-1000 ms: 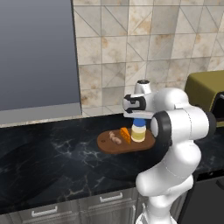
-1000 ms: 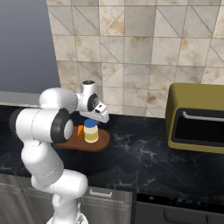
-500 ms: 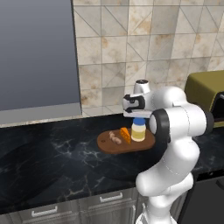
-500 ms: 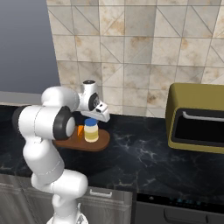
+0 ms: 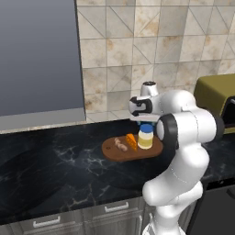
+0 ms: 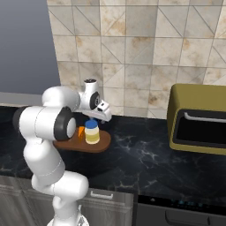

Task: Retrieve the reheated potato from the microwave, then place the potato, cheese, and condiment on the cutting board.

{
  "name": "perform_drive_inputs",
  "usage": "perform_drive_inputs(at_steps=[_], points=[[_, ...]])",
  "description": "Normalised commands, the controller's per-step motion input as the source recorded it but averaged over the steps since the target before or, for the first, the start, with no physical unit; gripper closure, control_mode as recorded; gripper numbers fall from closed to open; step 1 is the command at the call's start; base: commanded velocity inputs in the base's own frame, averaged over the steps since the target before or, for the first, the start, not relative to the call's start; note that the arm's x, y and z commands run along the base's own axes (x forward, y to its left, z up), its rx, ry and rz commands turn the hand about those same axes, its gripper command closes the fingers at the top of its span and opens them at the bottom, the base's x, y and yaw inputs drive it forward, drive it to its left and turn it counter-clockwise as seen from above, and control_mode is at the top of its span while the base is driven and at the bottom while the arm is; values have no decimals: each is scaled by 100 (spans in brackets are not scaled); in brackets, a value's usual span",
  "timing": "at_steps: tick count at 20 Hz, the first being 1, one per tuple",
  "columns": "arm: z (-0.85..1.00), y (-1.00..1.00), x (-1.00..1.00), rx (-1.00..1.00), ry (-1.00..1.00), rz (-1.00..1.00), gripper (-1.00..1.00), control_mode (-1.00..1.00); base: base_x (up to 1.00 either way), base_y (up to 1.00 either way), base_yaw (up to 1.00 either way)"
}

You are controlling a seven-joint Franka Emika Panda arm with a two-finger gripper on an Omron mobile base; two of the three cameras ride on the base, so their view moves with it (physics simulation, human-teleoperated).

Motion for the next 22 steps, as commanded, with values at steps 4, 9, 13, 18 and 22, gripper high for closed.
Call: perform_drive_inputs(at_steps=[4,9,13,18,22], points=[[26,-2,1,0,0,0,-100,-100,0,0,0],[40,-3,-7,0,0,0,-100,-100,0,0,0],[30,0,-47,-1,-9,0,-100,-100,0,0,0],[14,0,-66,0,-3,0,-100,-100,0,0,0],[15,0,-70,0,0,0,-100,-100,0,0,0]])
